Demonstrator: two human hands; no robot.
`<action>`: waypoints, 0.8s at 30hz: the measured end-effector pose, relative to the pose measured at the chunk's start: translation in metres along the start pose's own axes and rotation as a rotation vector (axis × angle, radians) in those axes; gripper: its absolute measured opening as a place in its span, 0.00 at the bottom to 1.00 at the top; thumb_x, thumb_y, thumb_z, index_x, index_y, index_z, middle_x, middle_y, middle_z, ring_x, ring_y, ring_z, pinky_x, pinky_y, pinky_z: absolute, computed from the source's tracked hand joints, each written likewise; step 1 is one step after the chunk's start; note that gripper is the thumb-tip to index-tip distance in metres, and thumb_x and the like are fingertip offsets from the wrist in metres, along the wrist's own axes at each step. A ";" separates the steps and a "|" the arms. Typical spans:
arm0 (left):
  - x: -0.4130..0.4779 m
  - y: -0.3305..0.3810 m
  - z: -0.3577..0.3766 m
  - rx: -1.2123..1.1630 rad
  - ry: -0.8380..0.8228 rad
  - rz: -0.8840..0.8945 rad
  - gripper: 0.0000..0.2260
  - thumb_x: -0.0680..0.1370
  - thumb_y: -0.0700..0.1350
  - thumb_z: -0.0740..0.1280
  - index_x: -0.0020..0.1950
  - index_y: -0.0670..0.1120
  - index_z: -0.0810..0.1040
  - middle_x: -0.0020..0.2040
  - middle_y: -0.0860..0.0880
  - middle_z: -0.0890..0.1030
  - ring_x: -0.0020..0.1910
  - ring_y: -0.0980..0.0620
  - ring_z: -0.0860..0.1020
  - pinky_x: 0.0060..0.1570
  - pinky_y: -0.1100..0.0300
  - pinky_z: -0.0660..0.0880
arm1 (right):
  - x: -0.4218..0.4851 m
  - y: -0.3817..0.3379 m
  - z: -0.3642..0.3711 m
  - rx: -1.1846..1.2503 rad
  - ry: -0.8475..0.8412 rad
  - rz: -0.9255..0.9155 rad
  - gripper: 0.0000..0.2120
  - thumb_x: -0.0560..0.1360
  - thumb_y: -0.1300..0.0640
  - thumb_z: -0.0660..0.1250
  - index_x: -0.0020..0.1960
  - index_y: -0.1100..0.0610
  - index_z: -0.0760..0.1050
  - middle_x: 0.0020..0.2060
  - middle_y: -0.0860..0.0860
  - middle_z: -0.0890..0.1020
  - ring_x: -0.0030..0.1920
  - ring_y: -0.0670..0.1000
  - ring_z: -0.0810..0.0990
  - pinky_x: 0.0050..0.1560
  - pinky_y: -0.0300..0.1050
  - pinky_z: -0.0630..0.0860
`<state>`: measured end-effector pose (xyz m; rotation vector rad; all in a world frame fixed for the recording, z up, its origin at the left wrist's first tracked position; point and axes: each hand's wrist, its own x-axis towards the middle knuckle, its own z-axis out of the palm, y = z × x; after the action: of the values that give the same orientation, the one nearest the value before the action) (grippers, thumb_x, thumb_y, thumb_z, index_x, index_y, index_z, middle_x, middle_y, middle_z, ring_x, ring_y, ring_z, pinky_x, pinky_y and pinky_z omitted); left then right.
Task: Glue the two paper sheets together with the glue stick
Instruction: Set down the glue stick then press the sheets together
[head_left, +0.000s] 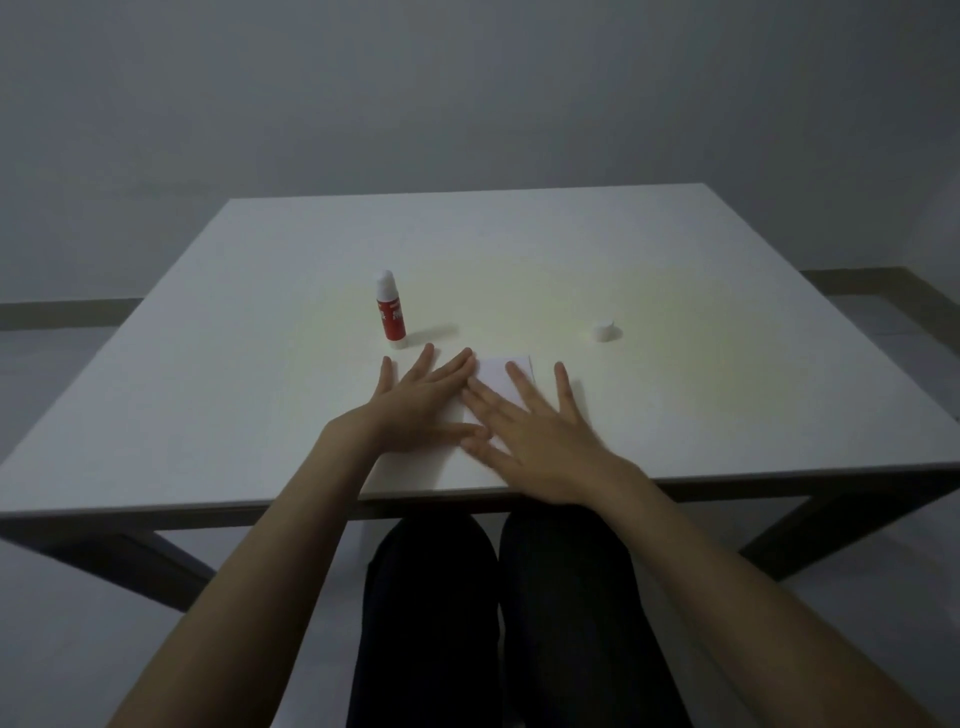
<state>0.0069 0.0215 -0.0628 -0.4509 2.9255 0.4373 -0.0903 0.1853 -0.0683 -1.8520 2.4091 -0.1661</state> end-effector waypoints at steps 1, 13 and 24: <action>0.000 0.000 0.000 0.008 -0.005 0.001 0.41 0.71 0.69 0.55 0.76 0.55 0.40 0.78 0.57 0.41 0.76 0.49 0.35 0.69 0.39 0.32 | 0.002 0.007 -0.003 0.007 -0.013 0.012 0.35 0.71 0.31 0.32 0.75 0.44 0.39 0.76 0.39 0.43 0.75 0.51 0.33 0.67 0.62 0.23; -0.001 0.001 0.000 0.005 0.004 0.006 0.40 0.72 0.68 0.56 0.76 0.55 0.40 0.78 0.58 0.41 0.76 0.48 0.35 0.69 0.38 0.31 | 0.000 0.012 0.003 0.031 0.004 -0.045 0.35 0.71 0.30 0.32 0.74 0.42 0.38 0.75 0.38 0.43 0.74 0.48 0.32 0.68 0.59 0.25; 0.003 0.001 -0.001 0.017 -0.027 -0.012 0.41 0.71 0.69 0.56 0.76 0.55 0.40 0.78 0.58 0.41 0.76 0.48 0.36 0.68 0.36 0.32 | -0.005 0.010 0.005 0.036 -0.026 -0.054 0.39 0.69 0.27 0.34 0.75 0.45 0.40 0.76 0.40 0.43 0.74 0.47 0.31 0.71 0.59 0.29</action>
<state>0.0039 0.0208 -0.0620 -0.4566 2.8969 0.4140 -0.0977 0.1922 -0.0744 -1.8935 2.3248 -0.1874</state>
